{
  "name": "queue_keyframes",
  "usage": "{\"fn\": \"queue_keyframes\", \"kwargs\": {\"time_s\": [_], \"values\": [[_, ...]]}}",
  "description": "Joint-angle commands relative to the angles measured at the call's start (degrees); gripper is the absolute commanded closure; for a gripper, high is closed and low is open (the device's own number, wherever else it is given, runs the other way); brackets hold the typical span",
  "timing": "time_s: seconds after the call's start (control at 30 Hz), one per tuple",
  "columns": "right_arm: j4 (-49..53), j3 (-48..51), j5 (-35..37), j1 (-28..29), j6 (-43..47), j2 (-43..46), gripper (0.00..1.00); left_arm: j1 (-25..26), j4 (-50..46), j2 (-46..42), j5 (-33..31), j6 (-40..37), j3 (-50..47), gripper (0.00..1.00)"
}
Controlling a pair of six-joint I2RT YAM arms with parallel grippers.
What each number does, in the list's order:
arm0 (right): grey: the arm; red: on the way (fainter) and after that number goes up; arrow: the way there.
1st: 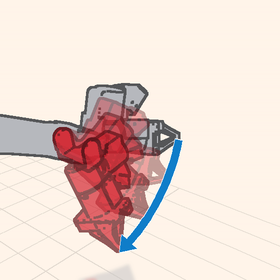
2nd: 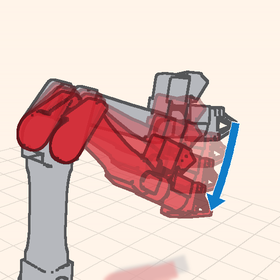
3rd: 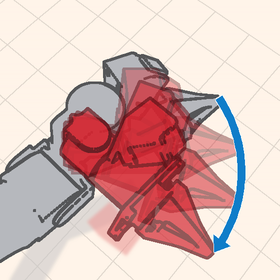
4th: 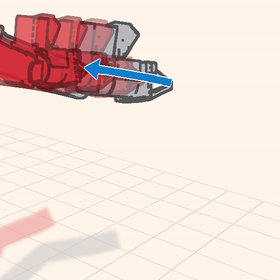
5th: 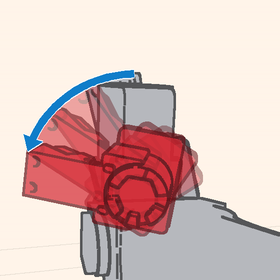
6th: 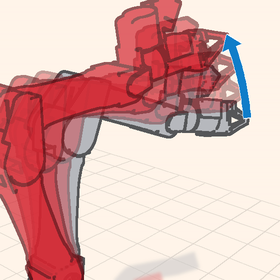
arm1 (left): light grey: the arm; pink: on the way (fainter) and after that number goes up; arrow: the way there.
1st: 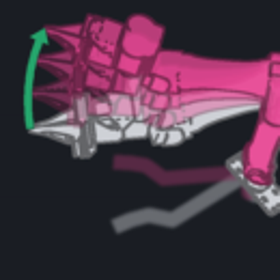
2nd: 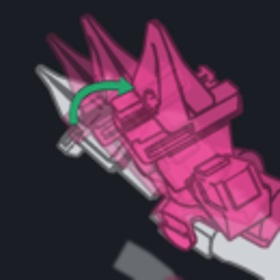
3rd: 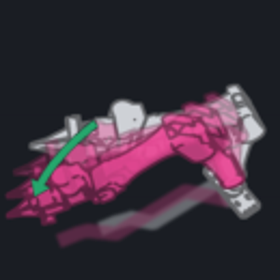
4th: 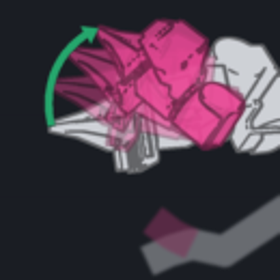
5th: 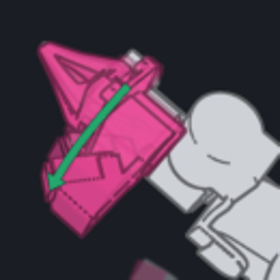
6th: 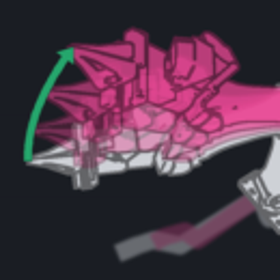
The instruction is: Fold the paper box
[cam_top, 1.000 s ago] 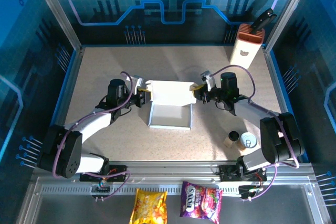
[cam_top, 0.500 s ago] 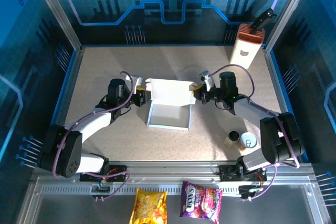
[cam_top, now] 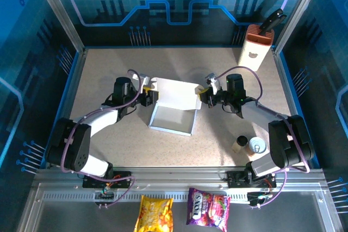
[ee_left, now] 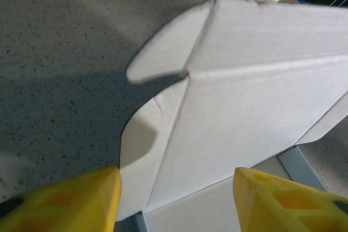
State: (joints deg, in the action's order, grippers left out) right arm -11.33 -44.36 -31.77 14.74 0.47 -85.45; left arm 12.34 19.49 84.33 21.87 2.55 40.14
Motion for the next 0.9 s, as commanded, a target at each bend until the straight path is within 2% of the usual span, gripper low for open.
{"fn": "queue_keyframes", "kwargs": {"time_s": [0.0, 0.17, 0.3, 0.37, 0.43, 0.53, 0.6, 0.67, 0.87], "values": [[0.34, -1.32, -1.28, 0.89, 0.90, -0.55, 0.88, -0.52, 4.16, 1.39, 3.82, -1.15, 1.53, 0.51], [0.69, -1.53, -1.23, 0.89, 0.97, -0.42, 0.89, -0.50, 6.27, 1.86, 4.22, -0.39, 1.17, 0.70], [1.21, -1.67, -1.23, 0.82, 1.29, -0.26, 0.91, -0.48, 7.24, 0.92, 3.65, -0.75, 0.65, 0.74], [1.44, -1.86, -1.35, 0.84, 1.46, -0.32, 0.92, -0.52, 6.22, 0.80, 2.66, -1.30, 1.07, 0.71], [1.58, -2.04, -1.41, 0.86, 1.55, -0.33, 0.92, -0.55, 4.07, 0.88, -0.56, -1.50, 1.89, 0.63], [1.85, -2.09, -1.37, 0.92, 1.71, -0.25, 0.92, -0.91, 1.80, 0.77, -4.71, -0.98, 2.60, 0.57], [2.04, -2.13, -1.68, 0.94, 1.89, -0.15, 0.92, -1.19, 3.95, 0.66, -4.26, -0.85, 1.67, 0.46], [2.22, -2.35, -2.39, 0.89, 2.24, -0.29, 0.93, -1.61, 5.57, 1.04, -2.88, -0.83, 1.23, 0.39], [6.05, -4.95, -7.93, 0.44, 6.63, -1.54, 0.94, -2.40, 9.46, 3.33, 4.71, -2.22, 1.84, 0.36]]}}
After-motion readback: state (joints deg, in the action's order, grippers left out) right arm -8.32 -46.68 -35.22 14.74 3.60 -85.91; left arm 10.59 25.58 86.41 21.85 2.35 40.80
